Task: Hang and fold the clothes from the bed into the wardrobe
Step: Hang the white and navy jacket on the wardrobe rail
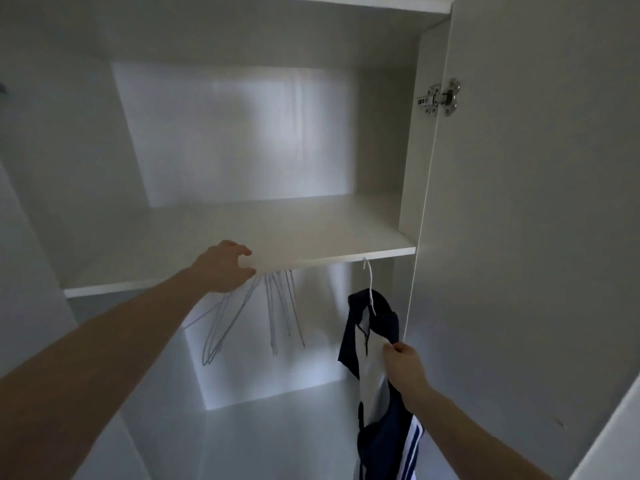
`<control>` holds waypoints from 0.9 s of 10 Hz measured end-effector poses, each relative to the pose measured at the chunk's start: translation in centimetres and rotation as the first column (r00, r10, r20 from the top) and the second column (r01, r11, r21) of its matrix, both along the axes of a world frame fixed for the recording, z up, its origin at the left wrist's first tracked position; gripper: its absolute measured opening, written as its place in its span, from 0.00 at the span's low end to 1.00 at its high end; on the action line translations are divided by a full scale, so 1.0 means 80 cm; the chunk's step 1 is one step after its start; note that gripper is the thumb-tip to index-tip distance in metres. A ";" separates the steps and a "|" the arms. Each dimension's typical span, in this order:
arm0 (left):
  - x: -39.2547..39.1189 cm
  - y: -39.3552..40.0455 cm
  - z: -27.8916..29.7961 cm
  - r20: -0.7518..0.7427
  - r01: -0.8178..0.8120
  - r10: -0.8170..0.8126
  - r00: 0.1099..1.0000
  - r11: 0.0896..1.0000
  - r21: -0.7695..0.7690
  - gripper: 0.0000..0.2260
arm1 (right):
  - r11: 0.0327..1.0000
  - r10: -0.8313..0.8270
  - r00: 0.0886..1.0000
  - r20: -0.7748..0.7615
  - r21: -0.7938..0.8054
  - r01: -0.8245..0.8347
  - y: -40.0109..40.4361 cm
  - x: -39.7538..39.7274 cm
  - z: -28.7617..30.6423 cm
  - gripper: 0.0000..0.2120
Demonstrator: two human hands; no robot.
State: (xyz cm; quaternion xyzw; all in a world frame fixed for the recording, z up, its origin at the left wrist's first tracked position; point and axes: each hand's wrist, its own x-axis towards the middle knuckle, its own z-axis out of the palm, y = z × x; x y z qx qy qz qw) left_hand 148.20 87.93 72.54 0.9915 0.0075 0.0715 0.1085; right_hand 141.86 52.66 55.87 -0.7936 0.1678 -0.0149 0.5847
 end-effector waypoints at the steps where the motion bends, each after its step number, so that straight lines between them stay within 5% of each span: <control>1: 0.030 0.007 -0.011 -0.084 -0.053 0.057 0.995 0.998 0.044 0.28 | 1.000 -0.001 1.000 -0.025 -0.026 0.000 0.001 0.045 -0.022 0.15; 4: 0.058 0.028 -0.029 -0.194 -0.050 0.054 0.980 0.998 0.023 0.25 | 0.999 -0.002 1.000 -0.021 -0.052 0.001 0.003 0.152 -0.033 0.12; 5: 0.048 0.020 -0.030 -0.190 -0.100 0.098 0.977 0.995 -0.001 0.29 | 0.996 0.019 1.000 -0.022 -0.084 -0.021 0.009 0.185 -0.026 0.13; 6: 0.049 0.019 -0.031 -0.215 -0.030 0.062 0.975 0.988 0.150 0.44 | 0.994 0.028 1.000 -0.008 -0.105 -0.028 0.015 0.212 -0.018 0.14; 8: 0.053 0.026 -0.039 -0.191 -0.130 0.145 0.971 0.988 0.087 0.28 | 0.988 0.025 0.999 0.036 -0.153 -0.019 0.027 0.266 -0.009 0.14; 9: 0.055 0.026 -0.041 -0.185 -0.145 0.129 0.974 0.986 -0.079 0.31 | 0.982 0.025 0.999 0.042 -0.190 -0.016 0.030 0.290 -0.007 0.14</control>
